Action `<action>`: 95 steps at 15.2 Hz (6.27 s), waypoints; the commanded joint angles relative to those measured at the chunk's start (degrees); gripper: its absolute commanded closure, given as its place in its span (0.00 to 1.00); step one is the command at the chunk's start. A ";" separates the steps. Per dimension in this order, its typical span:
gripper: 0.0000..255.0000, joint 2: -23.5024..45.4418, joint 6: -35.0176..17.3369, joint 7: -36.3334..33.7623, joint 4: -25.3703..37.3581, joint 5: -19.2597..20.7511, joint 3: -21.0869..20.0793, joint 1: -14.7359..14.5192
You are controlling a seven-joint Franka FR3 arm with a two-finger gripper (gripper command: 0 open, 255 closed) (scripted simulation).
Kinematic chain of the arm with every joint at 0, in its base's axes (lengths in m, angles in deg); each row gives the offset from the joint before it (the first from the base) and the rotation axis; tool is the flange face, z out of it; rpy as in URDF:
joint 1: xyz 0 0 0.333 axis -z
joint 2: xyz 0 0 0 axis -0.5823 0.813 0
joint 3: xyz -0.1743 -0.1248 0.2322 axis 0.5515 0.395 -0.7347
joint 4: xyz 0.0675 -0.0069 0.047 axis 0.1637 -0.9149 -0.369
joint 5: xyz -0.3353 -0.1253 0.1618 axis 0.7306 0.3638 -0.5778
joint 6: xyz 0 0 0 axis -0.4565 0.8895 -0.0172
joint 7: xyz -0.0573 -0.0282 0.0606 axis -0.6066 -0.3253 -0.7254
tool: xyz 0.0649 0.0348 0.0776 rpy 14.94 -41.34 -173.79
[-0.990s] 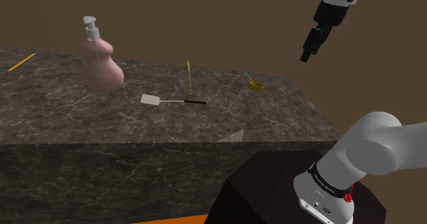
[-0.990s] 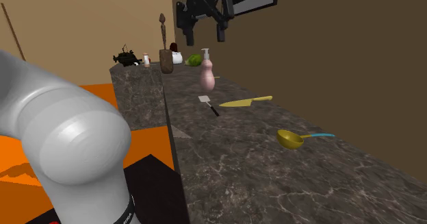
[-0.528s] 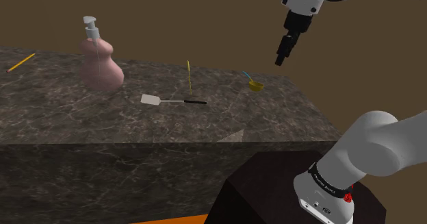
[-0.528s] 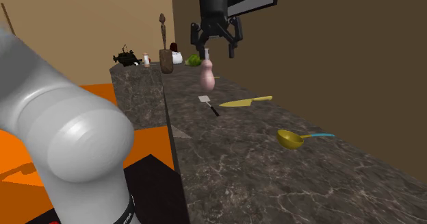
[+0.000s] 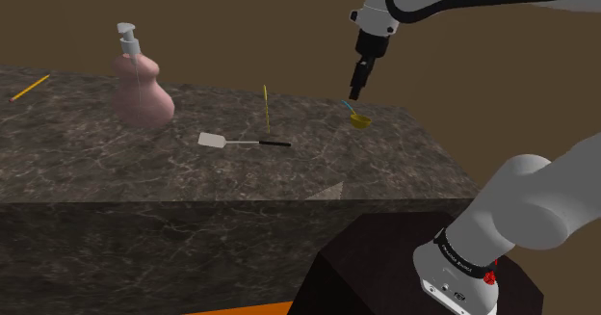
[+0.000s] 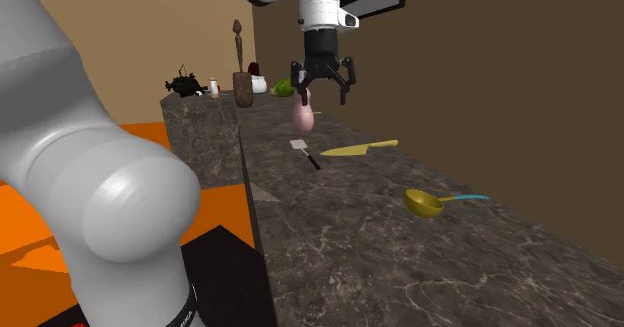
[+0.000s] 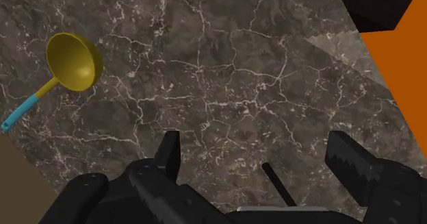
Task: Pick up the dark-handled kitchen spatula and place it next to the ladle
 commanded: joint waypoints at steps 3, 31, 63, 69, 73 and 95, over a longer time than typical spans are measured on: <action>0.00 7.89 -4.56 2.75 3.24 -0.48 -0.65 -1.49; 0.00 52.78 -15.40 15.05 36.00 1.64 -7.47 -9.77; 1.00 49.35 -9.86 15.62 38.14 1.02 -7.79 -9.58; 1.00 47.71 -6.06 15.93 40.33 0.70 -7.95 -9.55; 1.00 46.83 -3.42 16.13 42.10 0.51 -8.04 -9.55; 1.00 16.57 -14.64 36.74 1.82 -1.78 -0.09 3.62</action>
